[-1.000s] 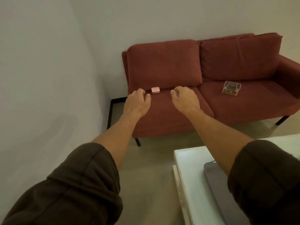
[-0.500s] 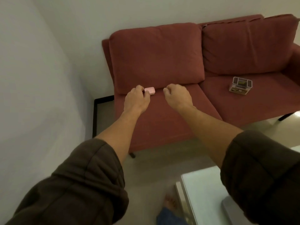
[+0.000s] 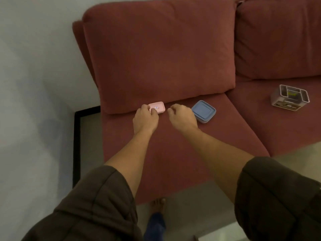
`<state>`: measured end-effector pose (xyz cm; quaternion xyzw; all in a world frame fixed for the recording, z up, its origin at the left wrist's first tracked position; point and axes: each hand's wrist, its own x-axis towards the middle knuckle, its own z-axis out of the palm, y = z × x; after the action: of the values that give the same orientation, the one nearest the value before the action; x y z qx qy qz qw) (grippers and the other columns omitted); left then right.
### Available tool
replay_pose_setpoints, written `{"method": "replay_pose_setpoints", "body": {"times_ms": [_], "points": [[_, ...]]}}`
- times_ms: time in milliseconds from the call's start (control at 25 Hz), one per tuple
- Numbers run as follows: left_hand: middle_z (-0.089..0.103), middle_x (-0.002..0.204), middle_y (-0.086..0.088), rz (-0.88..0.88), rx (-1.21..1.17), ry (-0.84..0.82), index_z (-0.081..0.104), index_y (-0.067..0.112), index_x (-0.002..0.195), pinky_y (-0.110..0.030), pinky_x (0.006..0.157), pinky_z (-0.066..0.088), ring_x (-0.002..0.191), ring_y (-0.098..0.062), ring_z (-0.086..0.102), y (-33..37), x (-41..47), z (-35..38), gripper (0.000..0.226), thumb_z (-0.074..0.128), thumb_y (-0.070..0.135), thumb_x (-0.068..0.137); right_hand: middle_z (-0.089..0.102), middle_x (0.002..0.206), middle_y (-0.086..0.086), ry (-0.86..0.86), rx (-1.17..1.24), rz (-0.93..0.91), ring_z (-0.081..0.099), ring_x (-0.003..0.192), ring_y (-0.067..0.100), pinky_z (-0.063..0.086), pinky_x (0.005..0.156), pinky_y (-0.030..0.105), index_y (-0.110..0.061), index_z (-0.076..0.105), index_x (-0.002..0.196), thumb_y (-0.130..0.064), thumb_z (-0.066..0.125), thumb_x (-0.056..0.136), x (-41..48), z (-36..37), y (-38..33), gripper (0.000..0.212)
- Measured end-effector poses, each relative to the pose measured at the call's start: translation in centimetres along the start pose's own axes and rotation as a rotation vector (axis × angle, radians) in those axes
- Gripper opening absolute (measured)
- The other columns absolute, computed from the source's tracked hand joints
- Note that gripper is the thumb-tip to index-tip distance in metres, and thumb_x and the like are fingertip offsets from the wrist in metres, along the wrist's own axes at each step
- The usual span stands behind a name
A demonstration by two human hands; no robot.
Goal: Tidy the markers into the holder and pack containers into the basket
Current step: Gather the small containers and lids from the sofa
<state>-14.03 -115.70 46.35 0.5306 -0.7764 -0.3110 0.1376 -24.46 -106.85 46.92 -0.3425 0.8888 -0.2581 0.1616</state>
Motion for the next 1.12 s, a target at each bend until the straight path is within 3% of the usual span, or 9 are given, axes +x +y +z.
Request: {"method": "replay_pose_setpoints", "body": {"times_ms": [240, 360, 480, 600, 760, 880, 1120], "points": [[0.059, 0.133, -0.010, -0.166, -0.041, -0.068, 0.054, 0.017, 0.137, -0.037, 0.101, 0.040, 0.123, -0.030, 0.054, -5.6, 11.9, 8.3, 0.040, 0.043, 0.029, 0.101, 0.070, 0.119, 0.012, -0.041, 0.001, 0.141, 0.062, 0.114, 0.035, 0.052, 0.089, 0.041, -0.016, 0.069, 0.119, -0.032, 0.050, 0.100, 10.9, 8.8, 2.9, 0.031], [0.059, 0.137, -0.009, -0.219, -0.054, -0.093, 0.052, 0.020, 0.142, -0.038, 0.102, 0.040, 0.127, -0.030, 0.053, -7.1, 14.9, 10.7, 0.044, 0.044, 0.031, 0.100, 0.067, 0.120, 0.014, -0.040, 0.004, 0.193, 0.060, 0.114, 0.037, 0.045, 0.080, 0.038, -0.013, 0.068, 0.117, -0.030, 0.050, 0.099, 14.1, 11.9, 3.4, 0.030], [0.062, 0.133, -0.009, -0.247, -0.049, -0.097, 0.057, 0.021, 0.137, -0.037, 0.100, 0.041, 0.125, -0.030, 0.054, -7.9, 16.9, 12.4, 0.040, 0.048, 0.032, 0.100, 0.066, 0.116, 0.017, -0.036, 0.028, 0.275, 0.060, 0.109, 0.039, 0.035, 0.073, 0.034, -0.008, 0.065, 0.104, -0.028, 0.049, 0.098, 16.8, 14.0, 3.5, 0.027], [0.068, 0.124, -0.007, -0.216, -0.024, -0.057, 0.064, 0.021, 0.129, -0.035, 0.093, 0.044, 0.119, -0.030, 0.058, -7.2, 17.5, 12.6, 0.033, 0.051, 0.026, 0.099, 0.066, 0.119, 0.017, -0.064, 0.061, 0.310, 0.060, 0.111, 0.038, 0.037, 0.075, 0.032, -0.007, 0.067, 0.108, -0.024, 0.051, 0.098, 18.3, 14.6, 3.5, 0.026], [0.073, 0.111, -0.007, -0.213, -0.015, -0.041, 0.071, 0.022, 0.115, -0.034, 0.088, 0.047, 0.109, -0.031, 0.064, -5.4, 17.0, 12.4, 0.031, 0.052, 0.016, 0.091, 0.069, 0.116, 0.017, -0.050, 0.131, 0.369, 0.062, 0.111, 0.037, 0.042, 0.078, 0.031, -0.010, 0.071, 0.108, -0.016, 0.054, 0.093, 18.0, 13.4, 4.5, 0.023], [0.077, 0.095, -0.003, -0.224, -0.065, -0.061, 0.073, 0.024, 0.103, -0.035, 0.089, 0.054, 0.097, -0.028, 0.071, -3.8, 15.2, 12.6, 0.032, 0.051, 0.019, 0.079, 0.072, 0.115, 0.013, -0.036, 0.223, 0.435, 0.065, 0.111, 0.033, 0.050, 0.087, 0.032, -0.017, 0.076, 0.112, -0.012, 0.057, 0.091, 16.1, 11.0, 5.9, 0.029], [0.074, 0.110, -0.002, -0.003, -0.078, -0.143, 0.073, 0.021, 0.110, -0.032, 0.090, 0.047, 0.108, -0.027, 0.065, 6.3, 7.1, 15.2, 0.026, 0.061, 0.020, 0.087, 0.076, 0.106, 0.010, 0.125, 0.379, 0.580, 0.069, 0.106, 0.027, 0.055, 0.094, 0.035, -0.018, 0.079, 0.104, -0.017, 0.065, 0.085, 9.1, 1.2, 14.3, 0.024]]}}
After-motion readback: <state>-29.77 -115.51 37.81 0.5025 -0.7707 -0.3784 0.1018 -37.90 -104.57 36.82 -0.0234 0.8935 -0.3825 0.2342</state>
